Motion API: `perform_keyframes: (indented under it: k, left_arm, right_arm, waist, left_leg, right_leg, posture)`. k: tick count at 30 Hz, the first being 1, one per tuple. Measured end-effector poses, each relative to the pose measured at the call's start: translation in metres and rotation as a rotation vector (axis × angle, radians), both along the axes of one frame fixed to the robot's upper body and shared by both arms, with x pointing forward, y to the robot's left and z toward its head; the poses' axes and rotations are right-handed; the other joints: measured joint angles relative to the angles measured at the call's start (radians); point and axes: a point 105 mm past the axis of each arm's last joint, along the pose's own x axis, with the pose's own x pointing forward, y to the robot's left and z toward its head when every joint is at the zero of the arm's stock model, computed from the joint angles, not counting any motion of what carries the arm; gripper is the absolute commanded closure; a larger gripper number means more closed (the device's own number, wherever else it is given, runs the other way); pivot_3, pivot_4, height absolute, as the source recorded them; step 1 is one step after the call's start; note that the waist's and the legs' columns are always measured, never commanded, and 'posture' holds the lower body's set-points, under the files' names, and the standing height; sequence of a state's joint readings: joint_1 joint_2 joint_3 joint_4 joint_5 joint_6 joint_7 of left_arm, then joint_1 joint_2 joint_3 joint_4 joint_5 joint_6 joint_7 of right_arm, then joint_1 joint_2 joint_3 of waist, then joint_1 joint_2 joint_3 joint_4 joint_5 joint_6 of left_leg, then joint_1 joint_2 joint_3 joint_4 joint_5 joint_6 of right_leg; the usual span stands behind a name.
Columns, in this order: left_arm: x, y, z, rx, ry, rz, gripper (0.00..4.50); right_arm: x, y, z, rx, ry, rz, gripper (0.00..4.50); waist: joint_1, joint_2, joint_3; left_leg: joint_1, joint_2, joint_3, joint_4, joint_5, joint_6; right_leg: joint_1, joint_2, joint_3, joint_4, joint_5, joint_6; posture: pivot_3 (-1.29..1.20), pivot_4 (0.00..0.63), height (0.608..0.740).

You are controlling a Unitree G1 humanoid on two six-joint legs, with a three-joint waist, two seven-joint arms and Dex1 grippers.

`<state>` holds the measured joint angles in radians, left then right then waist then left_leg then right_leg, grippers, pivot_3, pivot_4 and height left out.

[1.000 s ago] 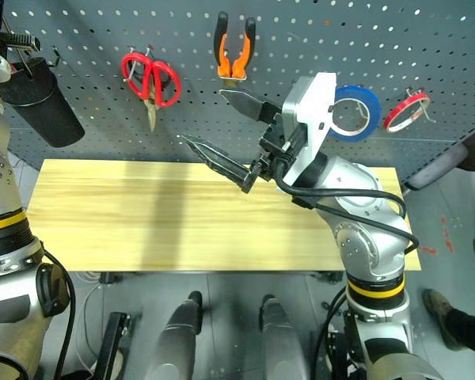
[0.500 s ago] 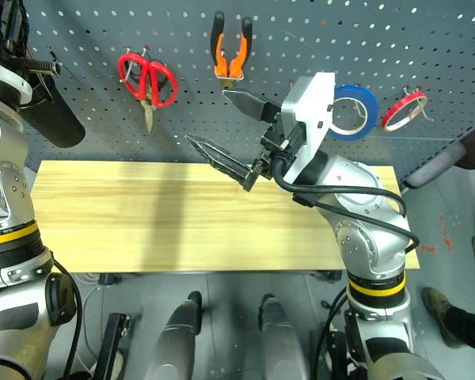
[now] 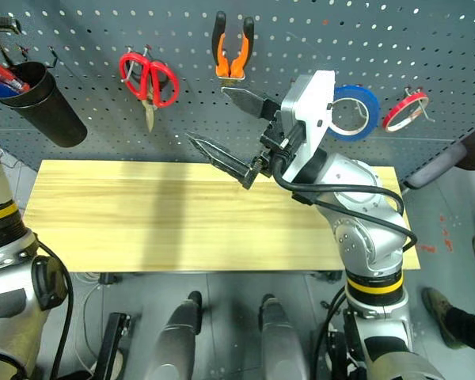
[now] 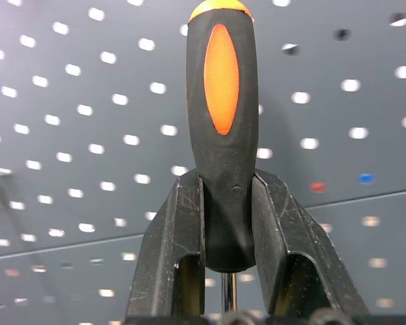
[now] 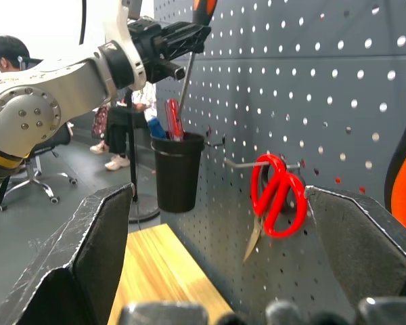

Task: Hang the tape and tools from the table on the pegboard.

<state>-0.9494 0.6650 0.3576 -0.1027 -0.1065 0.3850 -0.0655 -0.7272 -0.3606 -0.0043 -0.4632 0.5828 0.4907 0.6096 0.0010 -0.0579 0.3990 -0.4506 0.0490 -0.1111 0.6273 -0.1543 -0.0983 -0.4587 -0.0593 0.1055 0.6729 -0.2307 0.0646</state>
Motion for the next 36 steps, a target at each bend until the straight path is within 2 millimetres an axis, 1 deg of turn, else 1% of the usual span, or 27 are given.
perform_keyframes:
  k: [3, 5, 6, 9, 16, 17, 18, 21, 22, 24, 27, 31, 34, 36]
  left_arm:
    - [0.008, 0.005, -0.017, -0.008, 0.050, 0.001, 4.02]
    - [0.014, 0.008, -0.026, -0.045, 0.073, -0.018, 4.02]
    - [0.017, 0.009, -0.031, -0.053, 0.088, -0.026, 4.02]
    - [0.025, 0.012, -0.042, -0.064, 0.113, -0.046, 4.02]
    - [0.030, 0.015, -0.049, -0.084, 0.127, -0.048, 4.02]
    - [0.030, 0.015, -0.050, -0.081, 0.131, -0.045, 3.01]
    - [0.030, 0.015, -0.052, -0.076, 0.135, -0.042, 2.73]
    - [0.031, 0.017, -0.061, -0.076, 0.161, -0.037, 1.32]
    - [0.029, 0.016, -0.061, -0.076, 0.159, -0.040, 0.83]
    - [0.026, 0.014, -0.058, -0.073, 0.153, -0.050, 0.05]
    - [0.019, 0.008, -0.054, -0.065, 0.137, -0.083, 0.05]
    - [0.010, -0.006, -0.059, -0.042, 0.162, -0.140, 0.05]
    - [0.006, -0.026, -0.066, -0.018, 0.222, -0.263, 0.05]
    - [0.005, -0.045, -0.078, 0.007, 0.302, -0.378, 0.05]
  right_arm:
    - [-0.001, 0.002, 0.002, 0.005, -0.004, 0.007, 0.00]
    - [-0.001, 0.003, 0.003, 0.007, -0.008, 0.008, 0.00]
    - [-0.001, 0.003, 0.004, 0.008, -0.011, 0.009, 0.00]
    - [-0.002, 0.004, 0.008, 0.015, -0.021, 0.006, 0.00]
    - [-0.001, 0.003, 0.008, 0.015, -0.016, -0.001, 0.00]
    - [-0.001, 0.003, 0.008, 0.013, -0.016, -0.001, 0.00]
    - [-0.001, 0.004, 0.007, 0.009, -0.017, -0.002, 0.00]
    - [-0.001, 0.005, 0.006, -0.002, -0.013, 0.001, 0.00]
    - [-0.001, 0.006, 0.005, -0.005, -0.012, 0.003, 0.00]
    - [-0.001, 0.007, 0.004, -0.010, -0.010, 0.006, 0.00]
    - [0.000, 0.007, 0.003, -0.016, -0.008, 0.000, 0.00]
    - [0.005, 0.000, -0.009, -0.040, 0.024, -0.036, 0.00]
    - [0.007, -0.006, -0.016, -0.063, 0.040, -0.063, 0.00]
    - [0.006, -0.010, -0.021, -0.087, 0.050, -0.082, 0.00]
  waist:
    - [0.006, 0.000, 0.000]
    - [0.010, 0.000, 0.000]
    - [0.010, 0.000, 0.000]
    - [0.010, 0.000, 0.000]
    - [0.008, 0.000, 0.000]
    - [0.008, 0.000, 0.000]
    - [0.007, 0.000, 0.000]
    - [0.007, 0.000, 0.000]
    - [0.008, 0.000, 0.000]
    - [0.010, 0.000, 0.000]
    - [0.011, 0.000, 0.000]
    - [0.012, -0.001, 0.000]
    - [0.012, -0.001, 0.000]
    - [0.012, -0.001, -0.001]
  left_leg:
    - [0.000, 0.000, 0.000, 0.000, 0.000, 0.000]
    - [0.000, 0.000, 0.000, 0.000, 0.000, 0.000]
    - [0.000, 0.000, 0.000, 0.000, 0.000, 0.000]
    - [0.000, 0.000, 0.000, 0.000, 0.000, 0.000]
    - [0.000, 0.000, 0.000, 0.000, 0.000, 0.000]
    - [0.000, 0.000, 0.000, 0.000, 0.000, 0.000]
    - [0.000, 0.000, 0.000, 0.000, 0.000, 0.000]
    - [0.000, 0.000, 0.000, 0.000, 0.000, 0.000]
    - [0.000, 0.000, 0.000, 0.000, 0.000, 0.000]
    - [0.000, 0.000, 0.000, 0.000, 0.000, 0.000]
    - [0.000, 0.000, 0.000, 0.000, 0.000, 0.000]
    - [0.000, 0.000, 0.000, 0.000, 0.000, 0.000]
    - [0.000, 0.000, 0.000, 0.000, 0.001, 0.000]
    - [0.000, 0.000, 0.000, 0.000, 0.001, 0.000]
  right_leg:
    - [0.000, 0.000, 0.000, 0.000, 0.000, 0.000]
    - [0.000, 0.000, 0.000, 0.000, 0.000, 0.000]
    - [0.000, 0.000, 0.000, 0.000, 0.000, 0.000]
    - [0.000, 0.000, 0.000, 0.000, 0.000, 0.000]
    - [0.000, 0.000, 0.000, 0.000, 0.000, 0.000]
    - [0.000, 0.000, 0.000, 0.000, 0.000, 0.000]
    - [0.000, 0.000, 0.000, 0.000, 0.000, 0.000]
    - [0.000, 0.000, 0.000, 0.000, 0.000, 0.000]
    - [0.000, 0.000, 0.000, 0.000, 0.000, 0.000]
    - [0.000, 0.000, 0.000, 0.000, 0.000, 0.000]
    - [0.000, 0.000, 0.000, 0.000, 0.000, 0.000]
    - [0.000, 0.000, 0.000, 0.000, 0.000, 0.000]
    - [0.000, 0.000, 0.000, 0.000, 0.000, 0.000]
    - [0.000, 0.000, 0.000, 0.000, 0.000, 0.000]
  posture:
    - [0.13, 0.314, 0.740]
    - [0.13, 0.314, 0.740]
    - [0.12, 0.323, 0.740]
    - [0.12, 0.322, 0.740]
    - [0.12, 0.322, 0.740]
    - [0.12, 0.322, 0.740]
    - [0.12, 0.322, 0.740]
    - [0.13, 0.321, 0.740]
    - [0.13, 0.315, 0.740]
    - [0.13, 0.315, 0.740]
    - [0.16, 0.301, 0.740]
    - [0.16, 0.301, 0.740]
    - [0.17, 0.306, 0.740]
    - [0.17, 0.308, 0.740]
